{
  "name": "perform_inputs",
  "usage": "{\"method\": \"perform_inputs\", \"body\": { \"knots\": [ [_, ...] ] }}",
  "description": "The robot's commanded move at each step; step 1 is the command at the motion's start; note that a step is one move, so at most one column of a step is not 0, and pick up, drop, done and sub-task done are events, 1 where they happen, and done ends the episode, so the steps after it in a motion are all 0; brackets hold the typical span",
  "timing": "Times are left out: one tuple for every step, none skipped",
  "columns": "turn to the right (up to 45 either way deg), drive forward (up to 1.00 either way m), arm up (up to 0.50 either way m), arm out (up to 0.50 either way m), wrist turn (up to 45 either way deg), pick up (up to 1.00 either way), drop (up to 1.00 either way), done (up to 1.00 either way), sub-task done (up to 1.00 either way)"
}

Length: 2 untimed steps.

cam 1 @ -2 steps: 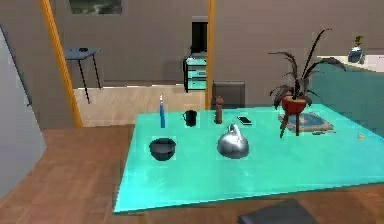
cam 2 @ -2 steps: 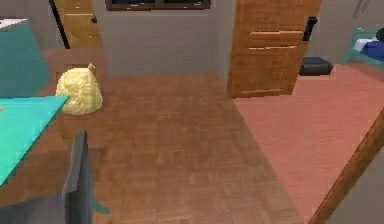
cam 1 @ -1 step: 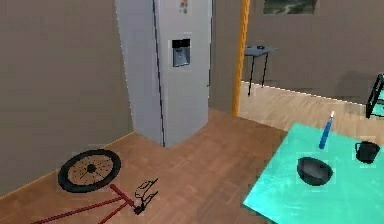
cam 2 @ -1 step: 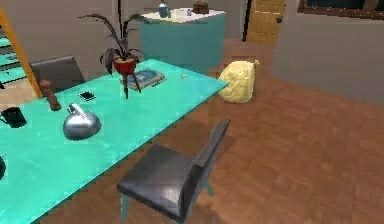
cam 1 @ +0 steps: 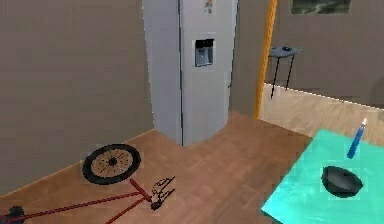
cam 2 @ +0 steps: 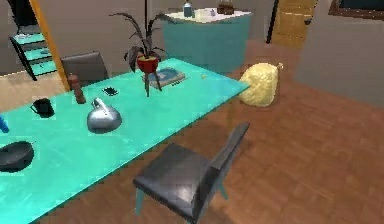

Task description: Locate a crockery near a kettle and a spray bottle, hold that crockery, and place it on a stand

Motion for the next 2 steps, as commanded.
{"method": "perform_inputs", "body": {
  "knots": [
    [0.0, 0.6, 0.0, 0.0, 0.0, 0.0, 0.0, 0.0, 0.0],
    [3.0, 0.0, 0.0, 0.0, 0.0, 0.0, 0.0, 0.0, 0.0]
  ]
}}
